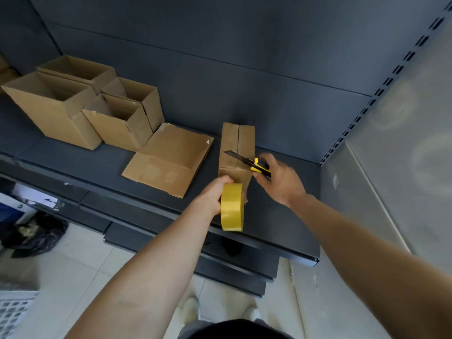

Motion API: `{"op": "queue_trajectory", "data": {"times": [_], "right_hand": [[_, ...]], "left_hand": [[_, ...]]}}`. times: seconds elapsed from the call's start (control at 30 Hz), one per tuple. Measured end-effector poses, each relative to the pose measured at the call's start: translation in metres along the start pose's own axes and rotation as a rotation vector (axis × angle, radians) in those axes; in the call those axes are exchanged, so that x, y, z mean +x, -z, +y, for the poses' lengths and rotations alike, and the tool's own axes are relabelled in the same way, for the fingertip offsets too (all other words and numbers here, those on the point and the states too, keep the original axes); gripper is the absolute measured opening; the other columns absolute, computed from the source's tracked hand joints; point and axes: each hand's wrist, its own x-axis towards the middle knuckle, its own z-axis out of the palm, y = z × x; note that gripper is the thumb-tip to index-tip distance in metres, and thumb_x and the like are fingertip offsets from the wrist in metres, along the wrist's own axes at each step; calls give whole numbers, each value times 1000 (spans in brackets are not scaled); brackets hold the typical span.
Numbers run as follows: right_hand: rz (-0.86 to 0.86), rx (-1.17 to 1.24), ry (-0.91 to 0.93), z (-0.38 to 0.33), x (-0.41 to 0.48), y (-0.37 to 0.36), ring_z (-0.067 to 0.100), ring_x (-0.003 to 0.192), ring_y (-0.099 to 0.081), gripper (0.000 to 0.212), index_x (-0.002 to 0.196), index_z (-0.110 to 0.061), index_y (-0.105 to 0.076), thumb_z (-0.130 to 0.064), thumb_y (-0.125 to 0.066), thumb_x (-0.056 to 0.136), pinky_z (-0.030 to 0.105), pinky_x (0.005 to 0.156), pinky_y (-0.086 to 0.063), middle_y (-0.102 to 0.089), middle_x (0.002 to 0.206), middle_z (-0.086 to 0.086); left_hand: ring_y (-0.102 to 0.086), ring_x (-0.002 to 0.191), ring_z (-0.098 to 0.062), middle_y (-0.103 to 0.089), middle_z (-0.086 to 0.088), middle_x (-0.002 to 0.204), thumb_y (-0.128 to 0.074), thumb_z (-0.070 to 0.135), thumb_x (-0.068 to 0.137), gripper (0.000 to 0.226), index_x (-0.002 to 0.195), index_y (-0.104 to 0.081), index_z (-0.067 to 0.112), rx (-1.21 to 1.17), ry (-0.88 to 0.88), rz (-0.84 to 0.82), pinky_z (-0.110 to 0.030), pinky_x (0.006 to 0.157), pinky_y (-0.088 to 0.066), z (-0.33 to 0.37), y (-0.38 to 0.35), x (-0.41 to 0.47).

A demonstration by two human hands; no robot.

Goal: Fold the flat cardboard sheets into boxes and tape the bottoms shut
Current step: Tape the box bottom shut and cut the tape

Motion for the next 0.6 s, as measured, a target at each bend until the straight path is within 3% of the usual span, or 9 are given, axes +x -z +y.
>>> {"op": "queue_trajectory", "data": {"times": [0.13,0.33,0.6], "right_hand": [[-56,-164,30,22,-23,-12,28,89,-56,28,112,-13,-47,-37,-48,96,38,78,-44,-60,100,7],[-181,-319,-116,35,-29,-28,28,100,-56,27,116,-17,-46,-37,-43,98,37,82,-40,-59,109,6],[-145,-445,-100,24,-17,-40,28,103,-54,22,117,-17,-43,-30,-40,100,39,83,-42,-57,110,7]], "left_hand": [[-66,49,-26,-67,-16,58,-61,15,86,15,93,-60,2,-15,-1,-24,-32,45,-54,4,1,2],[-65,47,-27,-65,-17,55,-61,13,84,13,86,-59,0,-9,20,-27,-34,45,-54,7,2,2],[-64,45,-26,-64,-16,52,-60,12,84,13,85,-57,0,11,39,8,-31,44,-53,13,5,1]]}}
